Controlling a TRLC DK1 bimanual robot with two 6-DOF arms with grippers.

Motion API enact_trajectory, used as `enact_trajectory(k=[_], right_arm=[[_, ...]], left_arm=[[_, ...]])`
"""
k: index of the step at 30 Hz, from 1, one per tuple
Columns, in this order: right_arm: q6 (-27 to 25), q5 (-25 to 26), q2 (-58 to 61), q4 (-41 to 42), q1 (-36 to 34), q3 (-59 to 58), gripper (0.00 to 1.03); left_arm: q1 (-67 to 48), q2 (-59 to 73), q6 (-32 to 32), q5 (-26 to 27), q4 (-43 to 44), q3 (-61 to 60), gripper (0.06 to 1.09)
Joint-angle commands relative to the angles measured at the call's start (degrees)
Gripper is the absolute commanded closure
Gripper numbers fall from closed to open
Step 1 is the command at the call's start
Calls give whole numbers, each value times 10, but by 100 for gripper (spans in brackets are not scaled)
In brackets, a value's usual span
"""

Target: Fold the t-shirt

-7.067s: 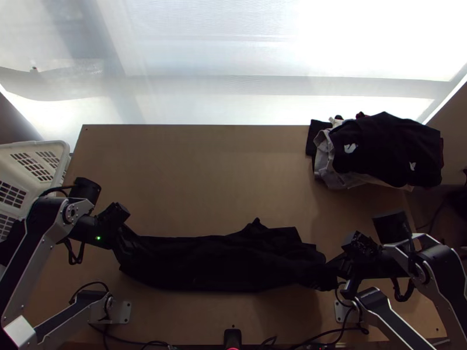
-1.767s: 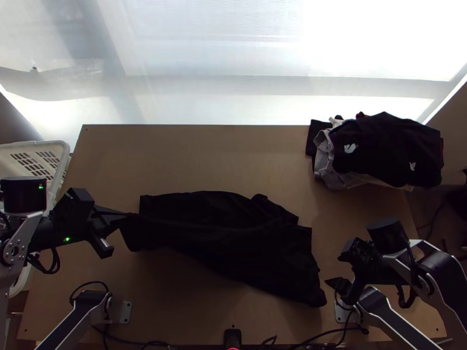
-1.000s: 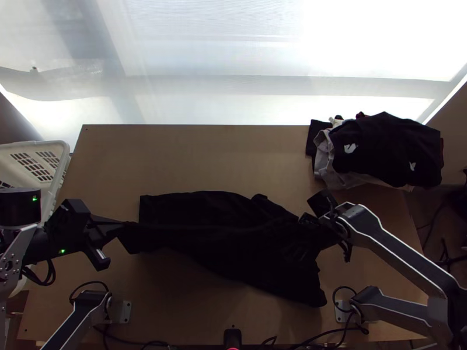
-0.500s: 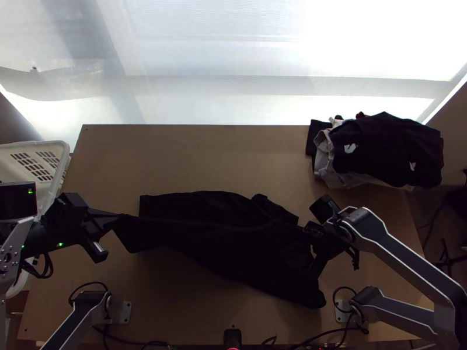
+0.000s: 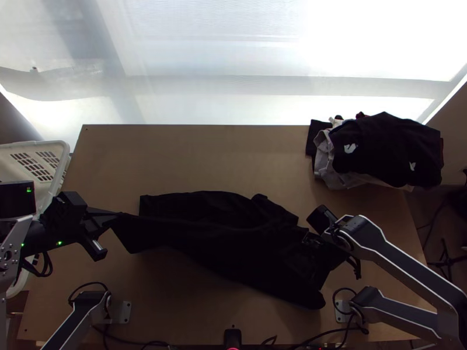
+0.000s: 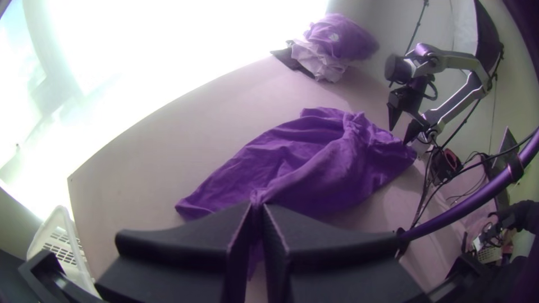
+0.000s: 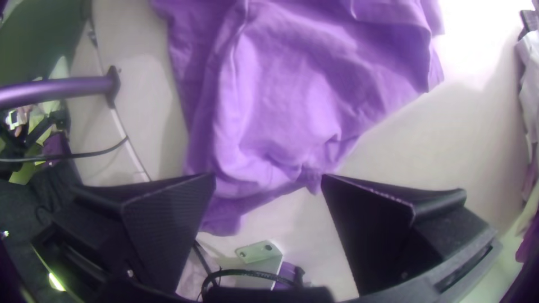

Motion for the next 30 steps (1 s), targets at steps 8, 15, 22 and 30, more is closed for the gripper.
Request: enact_trajectory(k=[8,15,22,30], right_arm=[[10,-10,9,12,29,35,16],[10,-10,10,44,39,-4,16],[-1,-10,26,85,53,-17,37],[-25,-16,-1,74,60,7,100]], left_arm=[[2,-4,0,-1,-3,0,94],[4,-5,2,-1,-4,-1,94],[4,-7,3,-1,-10,2,94],[5,-8,4,-4,-13,3,94]])
